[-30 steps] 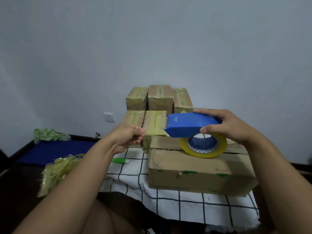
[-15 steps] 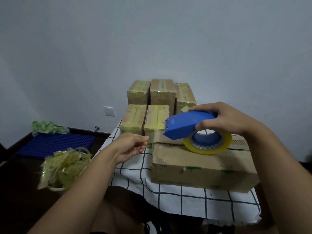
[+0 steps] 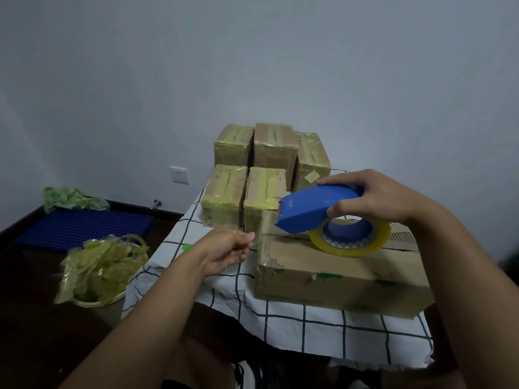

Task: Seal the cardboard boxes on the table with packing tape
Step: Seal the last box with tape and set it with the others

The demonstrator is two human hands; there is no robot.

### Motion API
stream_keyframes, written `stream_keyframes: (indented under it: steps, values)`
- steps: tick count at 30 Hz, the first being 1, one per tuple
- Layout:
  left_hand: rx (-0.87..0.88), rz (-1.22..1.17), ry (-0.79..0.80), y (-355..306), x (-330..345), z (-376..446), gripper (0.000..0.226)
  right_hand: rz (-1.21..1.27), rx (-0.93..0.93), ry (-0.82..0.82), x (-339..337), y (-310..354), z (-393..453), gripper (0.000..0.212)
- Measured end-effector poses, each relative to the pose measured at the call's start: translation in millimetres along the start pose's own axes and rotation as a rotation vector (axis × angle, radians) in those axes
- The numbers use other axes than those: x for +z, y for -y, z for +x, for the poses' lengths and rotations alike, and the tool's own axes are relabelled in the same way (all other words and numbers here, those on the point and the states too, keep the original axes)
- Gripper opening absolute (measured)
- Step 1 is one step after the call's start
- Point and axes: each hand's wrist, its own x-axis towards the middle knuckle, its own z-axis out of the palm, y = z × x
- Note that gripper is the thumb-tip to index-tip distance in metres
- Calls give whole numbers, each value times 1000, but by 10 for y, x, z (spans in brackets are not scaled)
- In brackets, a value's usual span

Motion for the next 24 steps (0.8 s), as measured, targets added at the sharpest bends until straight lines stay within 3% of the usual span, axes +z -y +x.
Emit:
stream_keyframes:
  steps: [4,9,13,16,19,24]
  values:
    - [-66,60,45,47,94,37,16,12,7,-10,16,-23,14,50]
    - [-144,347,-85,97,52,-34,26,4,21,-23,22,-64,44,53]
    - [105,161,-222,194,126,-29,11,4,13,-22,35,-72,42,53]
    - [181,63,-201,152,186,-29,16,14,19,-21,30,-64,42,52]
    - [233,77,-128,157,180,-25,17,11,11,-18,28,-54,37,50]
    - [421,261,-216,224,151,34,12,19,22,-15,33,-73,64,49]
